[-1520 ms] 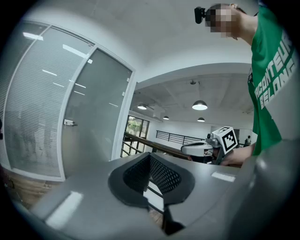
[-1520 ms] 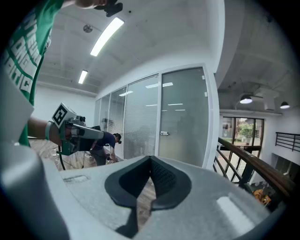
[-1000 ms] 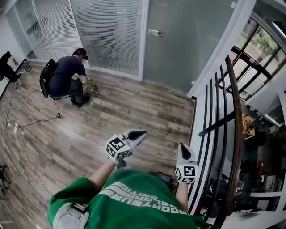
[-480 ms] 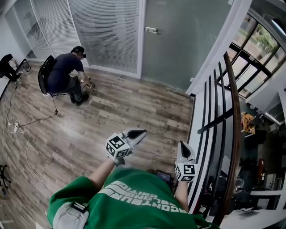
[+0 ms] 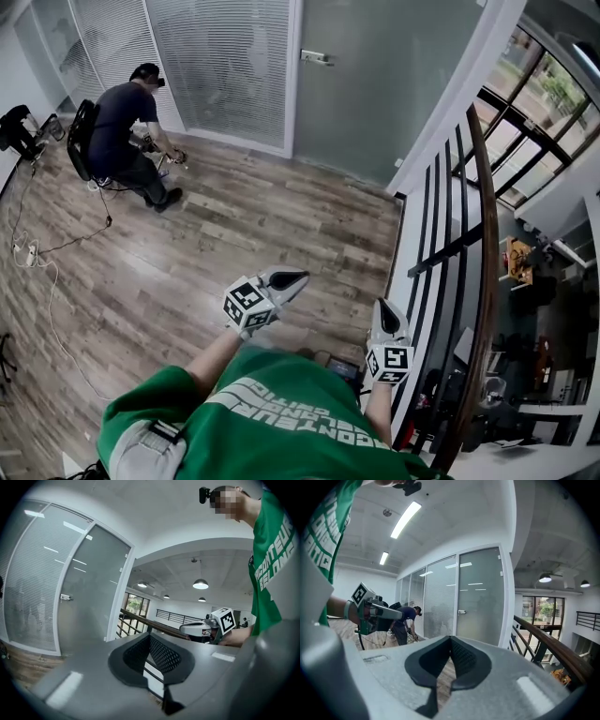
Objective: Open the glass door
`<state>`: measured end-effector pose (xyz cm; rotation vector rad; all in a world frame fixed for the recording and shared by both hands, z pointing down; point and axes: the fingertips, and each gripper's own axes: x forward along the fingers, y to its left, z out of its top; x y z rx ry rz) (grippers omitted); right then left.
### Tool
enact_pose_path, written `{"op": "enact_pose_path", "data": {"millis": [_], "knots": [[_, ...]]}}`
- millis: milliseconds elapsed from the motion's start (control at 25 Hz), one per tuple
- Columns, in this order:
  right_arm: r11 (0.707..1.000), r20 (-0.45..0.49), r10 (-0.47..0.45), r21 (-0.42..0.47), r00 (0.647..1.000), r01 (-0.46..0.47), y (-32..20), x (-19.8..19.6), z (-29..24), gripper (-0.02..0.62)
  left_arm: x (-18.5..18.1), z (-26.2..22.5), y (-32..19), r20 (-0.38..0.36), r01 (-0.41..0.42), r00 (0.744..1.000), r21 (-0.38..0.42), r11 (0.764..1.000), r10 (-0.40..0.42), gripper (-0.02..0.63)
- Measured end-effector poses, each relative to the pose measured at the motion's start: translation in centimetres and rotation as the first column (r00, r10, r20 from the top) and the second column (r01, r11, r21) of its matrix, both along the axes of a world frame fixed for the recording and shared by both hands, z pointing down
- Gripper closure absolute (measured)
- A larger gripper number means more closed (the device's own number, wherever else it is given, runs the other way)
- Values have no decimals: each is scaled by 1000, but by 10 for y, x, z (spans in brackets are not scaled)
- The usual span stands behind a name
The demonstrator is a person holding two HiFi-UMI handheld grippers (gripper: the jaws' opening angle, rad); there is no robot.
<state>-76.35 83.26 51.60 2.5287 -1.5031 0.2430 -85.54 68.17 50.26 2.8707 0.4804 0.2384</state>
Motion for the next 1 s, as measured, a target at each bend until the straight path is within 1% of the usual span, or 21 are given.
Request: {"op": "enact_pose_path", "data": {"millis": [280,440,720,1000], "knots": [[1000,4,-15,-9,1000,15,29,10,7,603,7,7,38,1,-7,1000,-22,1000,7,594],[1000,12,-19,-8,1000,19,36,15,9,603,8,12,47,11,-4,1000,-33,999,4,594],[999,-2,-40,-18,999,40,15,30,6,603,22,9,27,6,10,1000,-49,999,-10,595],[999,-22,-31,-39,999,30,-9,64,5,603,69,8,1,-9,-20,1000,-58,998,20,595]]}}
